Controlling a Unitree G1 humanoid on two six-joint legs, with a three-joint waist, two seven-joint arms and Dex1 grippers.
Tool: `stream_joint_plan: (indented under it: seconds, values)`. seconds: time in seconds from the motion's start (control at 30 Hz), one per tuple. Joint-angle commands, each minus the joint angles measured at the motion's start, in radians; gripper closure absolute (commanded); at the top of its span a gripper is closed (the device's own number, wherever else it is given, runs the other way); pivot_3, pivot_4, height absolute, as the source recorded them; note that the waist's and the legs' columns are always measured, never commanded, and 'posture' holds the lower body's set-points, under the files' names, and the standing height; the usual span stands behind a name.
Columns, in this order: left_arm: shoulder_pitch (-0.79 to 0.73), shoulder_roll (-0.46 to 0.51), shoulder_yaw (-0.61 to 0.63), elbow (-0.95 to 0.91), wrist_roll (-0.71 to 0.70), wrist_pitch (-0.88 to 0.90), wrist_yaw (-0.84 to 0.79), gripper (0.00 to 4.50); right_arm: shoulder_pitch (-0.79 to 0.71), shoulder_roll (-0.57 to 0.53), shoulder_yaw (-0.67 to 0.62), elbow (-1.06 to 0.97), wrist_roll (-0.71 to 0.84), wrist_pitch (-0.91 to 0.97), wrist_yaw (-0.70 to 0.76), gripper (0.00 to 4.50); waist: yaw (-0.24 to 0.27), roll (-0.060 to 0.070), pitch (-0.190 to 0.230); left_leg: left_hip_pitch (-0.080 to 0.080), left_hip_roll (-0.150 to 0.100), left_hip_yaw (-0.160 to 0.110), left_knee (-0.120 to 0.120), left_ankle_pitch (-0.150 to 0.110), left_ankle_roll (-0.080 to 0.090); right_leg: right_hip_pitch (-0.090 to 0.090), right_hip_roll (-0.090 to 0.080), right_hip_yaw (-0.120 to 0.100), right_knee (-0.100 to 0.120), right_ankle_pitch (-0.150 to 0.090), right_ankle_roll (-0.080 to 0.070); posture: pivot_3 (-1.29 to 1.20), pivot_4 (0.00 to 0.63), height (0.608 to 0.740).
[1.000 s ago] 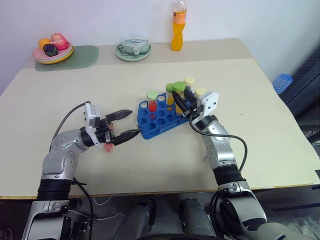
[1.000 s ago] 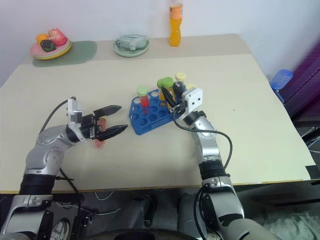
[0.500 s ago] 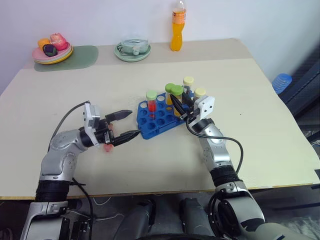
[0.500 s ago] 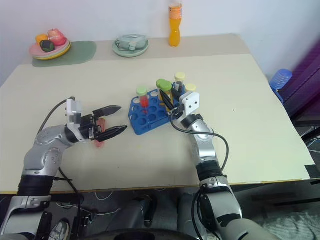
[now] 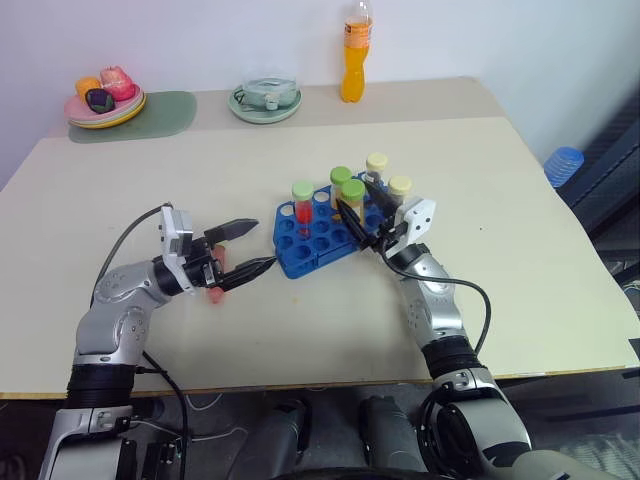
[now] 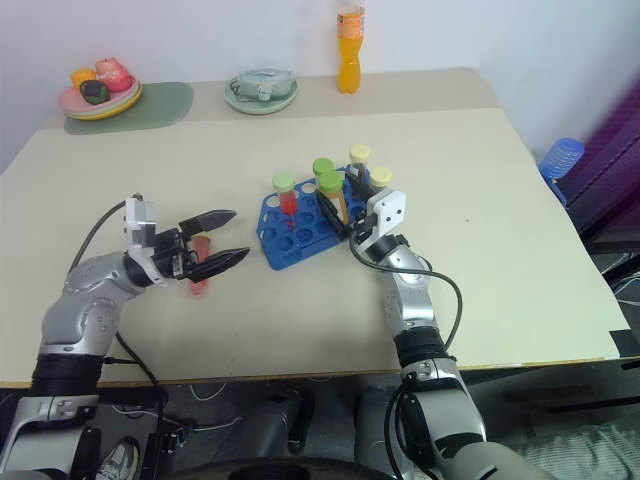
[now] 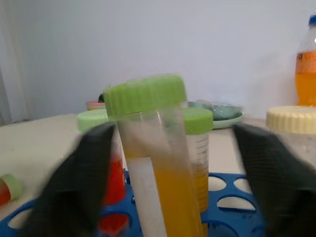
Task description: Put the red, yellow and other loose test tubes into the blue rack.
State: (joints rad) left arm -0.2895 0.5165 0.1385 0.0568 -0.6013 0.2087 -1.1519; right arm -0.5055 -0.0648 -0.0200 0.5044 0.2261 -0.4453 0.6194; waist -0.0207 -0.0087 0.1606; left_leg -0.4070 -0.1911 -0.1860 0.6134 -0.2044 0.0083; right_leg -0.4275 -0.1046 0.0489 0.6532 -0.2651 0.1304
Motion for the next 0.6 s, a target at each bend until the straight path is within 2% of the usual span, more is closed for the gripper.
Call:
stream_joint_plan:
  seconds: [0.03, 0.3, 0.47, 0.6]
  values:
    - [-0.016, -0.003, 0.037, -0.012, -0.005, -0.020, 0.031, 0.00, -0.006, -0.018, 0.009, -0.038, -0.034, -0.039, -0.016, 0.02, 0.001, 0.000, 0.000, 0.000, 0.000, 0.000, 0.000, 0.000, 0.000, 0.000, 0.000, 0.000, 0.000, 0.000, 0.000, 0.00, 0.150, 0.740]
    - [-0.019, -0.022, 0.073, -0.045, -0.035, 0.026, 0.147, 0.00, 0.038, -0.105, 0.029, -0.179, -0.036, 0.013, 0.018, 0.02, 0.001, 0.000, 0.000, 0.000, 0.000, 0.000, 0.000, 0.000, 0.000, 0.000, 0.000, 0.000, 0.000, 0.000, 0.000, 0.00, 0.150, 0.740]
    - [-0.032, -0.052, 0.131, -0.106, -0.030, 0.056, 0.333, 0.00, 0.136, -0.196, 0.042, -0.367, -0.030, 0.142, 0.046, 0.02, 0.007, 0.000, 0.000, 0.000, 0.000, 0.000, 0.000, 0.000, 0.000, 0.000, 0.000, 0.000, 0.000, 0.000, 0.000, 0.00, 0.150, 0.740]
    - [-0.033, -0.050, 0.142, -0.196, 0.049, 0.105, 0.544, 0.00, 0.258, -0.303, 0.038, -0.571, -0.008, 0.307, 0.075, 0.02, 0.010, 0.000, 0.000, 0.000, 0.000, 0.000, 0.000, 0.000, 0.000, 0.000, -0.001, 0.000, -0.001, 0.000, 0.000, 0.00, 0.150, 0.740]
